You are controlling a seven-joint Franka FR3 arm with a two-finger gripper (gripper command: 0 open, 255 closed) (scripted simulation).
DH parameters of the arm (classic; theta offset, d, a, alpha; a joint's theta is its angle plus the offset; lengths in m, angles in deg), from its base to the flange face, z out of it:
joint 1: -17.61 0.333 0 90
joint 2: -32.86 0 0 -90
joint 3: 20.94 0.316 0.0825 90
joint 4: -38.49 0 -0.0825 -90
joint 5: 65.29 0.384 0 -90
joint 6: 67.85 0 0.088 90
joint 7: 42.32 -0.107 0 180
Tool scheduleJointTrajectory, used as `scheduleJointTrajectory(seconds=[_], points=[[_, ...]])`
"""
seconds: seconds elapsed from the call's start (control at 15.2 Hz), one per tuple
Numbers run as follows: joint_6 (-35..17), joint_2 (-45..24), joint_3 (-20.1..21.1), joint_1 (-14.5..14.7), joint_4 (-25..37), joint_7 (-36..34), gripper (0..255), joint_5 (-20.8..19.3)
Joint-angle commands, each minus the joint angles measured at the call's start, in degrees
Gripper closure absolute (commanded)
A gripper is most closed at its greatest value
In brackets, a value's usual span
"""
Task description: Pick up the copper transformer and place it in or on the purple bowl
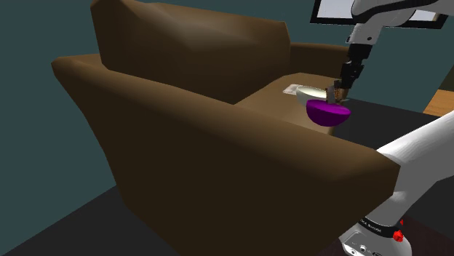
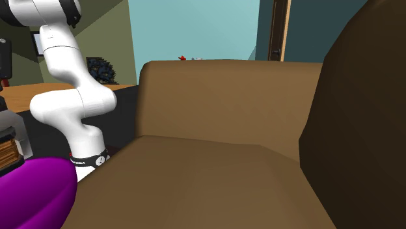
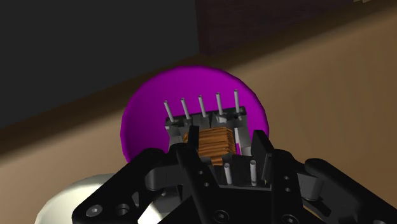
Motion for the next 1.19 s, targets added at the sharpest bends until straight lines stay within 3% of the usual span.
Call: scheduleJointTrajectory(seconds=[0.0,0.33,0.59,1.12], points=[[0.0,0.0,0.0,0.0,0.0,0.0,0,0.0],[0.0,0.0,0.0,0.0,0.0,0.0,0,0.0],[7.0,-2.4,0.0,0.5,9.3,0.7,0,0.9],[7.0,-2.4,0.0,0.5,9.3,0.7,0,0.9]])
